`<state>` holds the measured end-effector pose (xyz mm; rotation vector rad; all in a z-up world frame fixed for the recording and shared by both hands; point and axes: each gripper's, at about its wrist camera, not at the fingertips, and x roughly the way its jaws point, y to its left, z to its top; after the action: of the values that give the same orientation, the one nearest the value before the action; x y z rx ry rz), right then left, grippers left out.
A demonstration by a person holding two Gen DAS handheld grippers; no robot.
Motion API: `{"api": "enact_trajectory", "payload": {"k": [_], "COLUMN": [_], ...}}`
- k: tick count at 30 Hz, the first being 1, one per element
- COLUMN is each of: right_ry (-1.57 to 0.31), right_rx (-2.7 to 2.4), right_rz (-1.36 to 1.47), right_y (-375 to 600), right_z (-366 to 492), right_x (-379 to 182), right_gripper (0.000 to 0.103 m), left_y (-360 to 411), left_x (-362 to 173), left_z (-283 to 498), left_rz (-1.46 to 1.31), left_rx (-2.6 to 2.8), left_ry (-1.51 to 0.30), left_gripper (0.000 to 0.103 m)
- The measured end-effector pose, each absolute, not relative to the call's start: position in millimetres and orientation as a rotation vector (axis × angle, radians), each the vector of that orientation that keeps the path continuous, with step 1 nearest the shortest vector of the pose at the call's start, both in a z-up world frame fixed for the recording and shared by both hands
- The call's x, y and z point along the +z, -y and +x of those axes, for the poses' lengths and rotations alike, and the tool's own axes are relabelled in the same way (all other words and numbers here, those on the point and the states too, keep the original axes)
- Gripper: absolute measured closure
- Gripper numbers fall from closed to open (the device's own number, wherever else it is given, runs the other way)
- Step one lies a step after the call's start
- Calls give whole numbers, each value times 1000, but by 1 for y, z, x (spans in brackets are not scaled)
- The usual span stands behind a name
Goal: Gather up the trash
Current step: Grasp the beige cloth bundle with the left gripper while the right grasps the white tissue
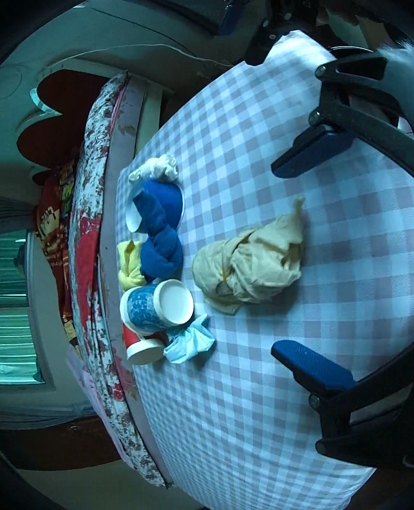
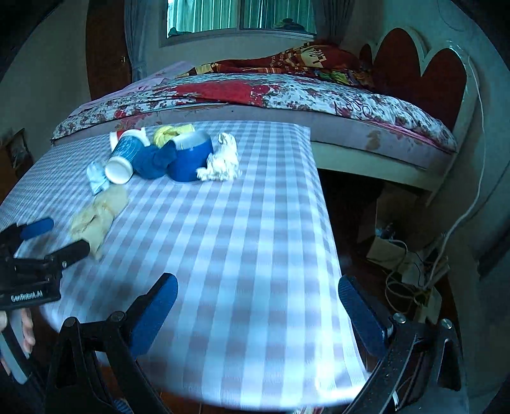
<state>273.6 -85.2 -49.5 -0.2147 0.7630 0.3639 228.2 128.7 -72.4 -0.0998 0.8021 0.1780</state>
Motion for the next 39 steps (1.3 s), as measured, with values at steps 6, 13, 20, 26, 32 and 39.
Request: {"api": "enact_trajectory", "payload": {"k": [6,13,20,26,32,39], "right_ry": [-813,-825,-864,-859,-811,-743], "right_rx": [445,482,509,546,554,566], "right_rz": [-189,-224,-227,-189,-165,-128], "right_y": [48,7,-10,-2,25,58], "right_z": [339,398,426,418,378,316], "right_x": [-49,-57,-73,-76,-60,-31], "right_gripper": [1,35,50,80,81,82], "left_y": [-146,-151,-157,-157,-146,-126], "left_x": [-81,-91,-90,-82,-69,-50], "left_z": [264,276,276,276,258,228], "left_rz": [-160,-147,-157,-162,-158,-141], "left_rx": [141,125,133,94,74,43], "left_ry": [-831,-870,-848,-817,-770,-735], "left_gripper": [18,32,55,75,75,77]}}
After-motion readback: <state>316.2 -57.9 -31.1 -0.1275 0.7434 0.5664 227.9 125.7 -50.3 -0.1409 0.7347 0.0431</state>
